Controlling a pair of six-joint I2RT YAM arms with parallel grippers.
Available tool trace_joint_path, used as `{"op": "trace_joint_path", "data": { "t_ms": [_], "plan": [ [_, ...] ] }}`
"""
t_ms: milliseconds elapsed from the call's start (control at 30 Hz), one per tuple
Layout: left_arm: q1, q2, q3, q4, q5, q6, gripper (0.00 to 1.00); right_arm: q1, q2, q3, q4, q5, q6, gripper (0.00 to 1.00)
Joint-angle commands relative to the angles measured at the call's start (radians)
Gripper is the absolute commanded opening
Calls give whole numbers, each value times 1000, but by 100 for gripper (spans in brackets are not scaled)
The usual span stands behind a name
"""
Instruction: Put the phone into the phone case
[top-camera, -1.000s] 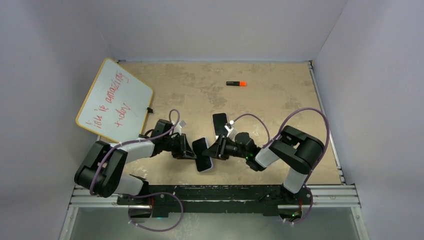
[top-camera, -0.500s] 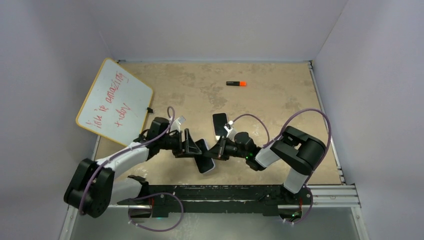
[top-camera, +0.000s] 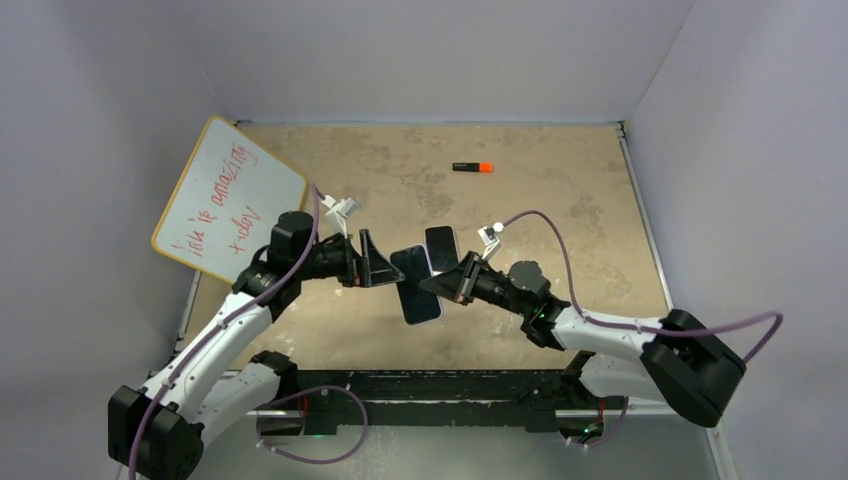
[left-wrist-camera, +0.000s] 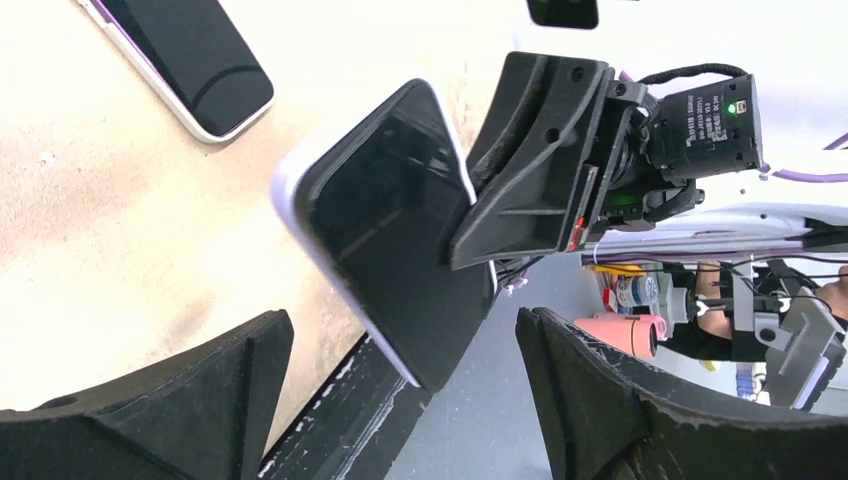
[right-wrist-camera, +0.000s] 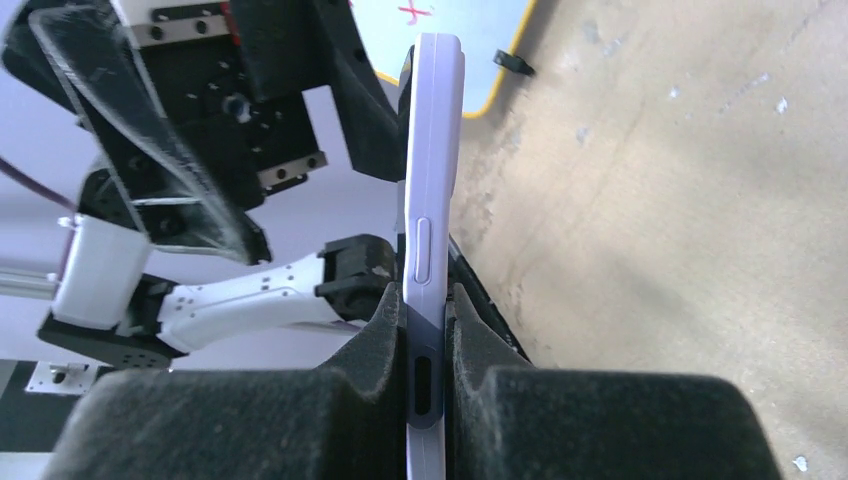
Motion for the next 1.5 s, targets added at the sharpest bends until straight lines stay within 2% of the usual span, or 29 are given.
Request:
{"op": "trace_joint_path", "data": {
  "t_ms": [0, 133, 267, 367, 500, 700, 833, 967, 1033, 1200, 1300, 1400, 1467],
  "plan": [
    [1, -17, 51, -26, 35, 16, 88, -3, -138, 35, -56, 76, -14, 0],
    [1, -57, -2, 132, 112, -69, 87, -2, -195, 61, -47, 59, -6, 0],
    [0, -97, -78, 430, 200, -234, 87, -2, -185, 7, 173, -2, 54, 0],
    [0, -108, -75, 457, 207, -234, 87, -1, -177, -35, 270, -18, 99, 0],
    [0, -83, -82, 467, 206, -230, 86, 1, -176, -61, 318, -26, 129, 0],
    [0, -62, -139, 682, 202, -353, 86, 15, -159, -44, 350, -97, 145, 0],
    [0, -47, -148, 752, 198, -393, 81, 29, -121, -32, 387, -121, 156, 0],
    [0, -57, -150, 787, 187, -423, 70, 31, -69, -34, 472, -136, 186, 0],
    [0, -69, -152, 787, 180, -433, 58, 31, -41, -34, 506, -141, 199, 0],
    [0, -105, -162, 734, 144, -445, 1, 31, 8, -36, 563, -150, 216, 0],
    [0, -128, -155, 672, 126, -435, 0, 32, 8, -50, 567, -146, 210, 0],
    [0, -138, -131, 593, 111, -400, 0, 33, -9, -63, 532, -137, 199, 26],
    [0, -134, -123, 576, 121, -391, 0, 36, -23, -55, 498, -138, 184, 29]
  ]
}}
